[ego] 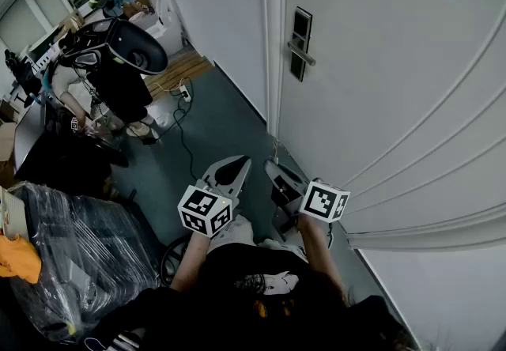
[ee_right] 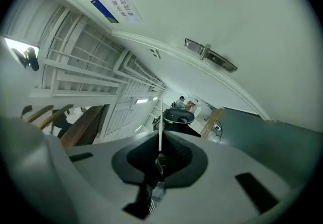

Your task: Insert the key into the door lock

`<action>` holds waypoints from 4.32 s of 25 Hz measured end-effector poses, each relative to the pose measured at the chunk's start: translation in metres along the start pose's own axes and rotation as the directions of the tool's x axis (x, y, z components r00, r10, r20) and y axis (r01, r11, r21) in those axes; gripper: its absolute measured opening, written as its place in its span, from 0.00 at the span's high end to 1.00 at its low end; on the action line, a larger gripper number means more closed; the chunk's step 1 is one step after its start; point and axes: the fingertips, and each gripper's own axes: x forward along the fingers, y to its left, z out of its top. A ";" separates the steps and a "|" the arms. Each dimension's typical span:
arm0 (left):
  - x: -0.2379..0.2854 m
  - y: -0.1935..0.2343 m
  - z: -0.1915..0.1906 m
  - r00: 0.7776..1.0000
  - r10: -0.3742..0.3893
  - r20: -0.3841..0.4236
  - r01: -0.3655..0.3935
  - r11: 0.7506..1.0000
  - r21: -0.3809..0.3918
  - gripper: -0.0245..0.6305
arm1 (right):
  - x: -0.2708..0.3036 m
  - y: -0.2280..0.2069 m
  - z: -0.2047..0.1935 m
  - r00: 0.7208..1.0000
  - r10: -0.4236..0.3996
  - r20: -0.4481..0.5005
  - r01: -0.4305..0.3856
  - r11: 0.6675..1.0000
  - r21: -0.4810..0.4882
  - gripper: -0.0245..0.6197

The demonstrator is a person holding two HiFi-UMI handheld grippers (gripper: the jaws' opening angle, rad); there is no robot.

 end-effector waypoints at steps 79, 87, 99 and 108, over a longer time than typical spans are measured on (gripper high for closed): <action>0.218 0.288 0.056 0.890 -0.445 -0.097 0.442 0.895 -0.059 0.94 | 0.276 -0.138 0.162 0.907 -0.334 0.258 0.303 0.940 0.155 0.93; 0.249 0.250 0.060 0.872 -0.481 -0.094 0.479 0.877 -0.044 0.94 | 0.242 -0.159 0.190 0.893 -0.334 0.300 0.288 0.939 0.187 0.93; 0.266 0.216 0.063 0.822 -0.558 -0.112 0.562 0.827 0.004 0.94 | 0.213 -0.186 0.209 0.840 -0.359 0.408 0.280 0.929 0.240 0.93; 0.256 0.215 0.052 0.775 -0.618 -0.131 0.629 0.775 0.058 0.94 | 0.204 -0.210 0.215 0.790 -0.361 0.496 0.264 0.930 0.257 0.93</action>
